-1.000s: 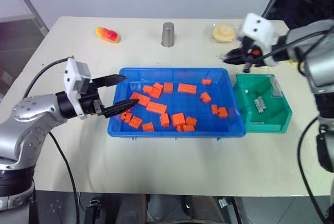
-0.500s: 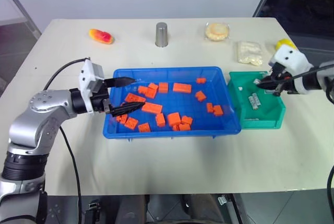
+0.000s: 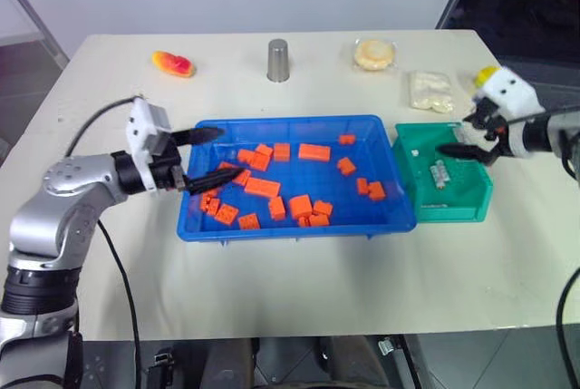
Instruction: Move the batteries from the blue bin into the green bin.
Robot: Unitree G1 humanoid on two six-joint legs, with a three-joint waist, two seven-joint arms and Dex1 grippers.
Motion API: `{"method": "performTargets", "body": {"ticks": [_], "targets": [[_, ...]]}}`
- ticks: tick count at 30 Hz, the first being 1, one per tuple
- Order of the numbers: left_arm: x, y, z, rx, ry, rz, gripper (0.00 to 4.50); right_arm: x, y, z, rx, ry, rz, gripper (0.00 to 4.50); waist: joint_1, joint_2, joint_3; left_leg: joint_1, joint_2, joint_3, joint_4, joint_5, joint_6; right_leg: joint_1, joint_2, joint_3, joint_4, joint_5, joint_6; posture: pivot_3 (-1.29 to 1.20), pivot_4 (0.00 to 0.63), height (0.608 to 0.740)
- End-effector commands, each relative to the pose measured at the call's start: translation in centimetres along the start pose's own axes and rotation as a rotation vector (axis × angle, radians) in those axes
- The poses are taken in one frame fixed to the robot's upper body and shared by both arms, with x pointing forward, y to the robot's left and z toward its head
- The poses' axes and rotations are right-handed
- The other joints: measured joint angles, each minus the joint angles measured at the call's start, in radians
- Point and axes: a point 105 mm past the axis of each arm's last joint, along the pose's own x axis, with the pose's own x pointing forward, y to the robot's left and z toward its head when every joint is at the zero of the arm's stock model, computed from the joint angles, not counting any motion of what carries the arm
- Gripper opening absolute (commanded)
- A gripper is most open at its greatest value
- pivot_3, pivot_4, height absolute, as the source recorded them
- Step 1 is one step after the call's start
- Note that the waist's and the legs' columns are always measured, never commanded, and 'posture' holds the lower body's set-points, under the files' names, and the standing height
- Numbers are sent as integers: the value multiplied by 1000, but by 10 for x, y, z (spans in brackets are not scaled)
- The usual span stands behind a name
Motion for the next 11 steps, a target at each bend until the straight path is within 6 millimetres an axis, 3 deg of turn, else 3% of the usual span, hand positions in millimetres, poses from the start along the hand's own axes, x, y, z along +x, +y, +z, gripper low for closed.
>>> {"method": "performTargets", "body": {"ticks": [1, 6, 11], "targets": [[-21, 33, 23, 86, -82, 215, 4500, -20, -40, 7, 47, -71, -196, 4488, 3, 0, 0, 0, 0, 0, 0, 0, 0, 0, 0, 0, 0, 0, 0, 0, 150, 740], [-64, 68, 16, 132, -46, 509, 4500, -34, -78, -33, 116, -15, -415, 4488, 4, 0, 0, 0, -1, 1, -1, 0, 0, 0, -1, 0, -1, 0, 0, 0, 150, 740], [-105, 78, -4, 123, 5, 714, 4500, -36, -91, -74, 176, 33, -525, 4488, 0, 0, 0, 0, -1, 1, -2, 0, 0, 0, -1, 0, 0, 0, 0, 0, 150, 740]]}}
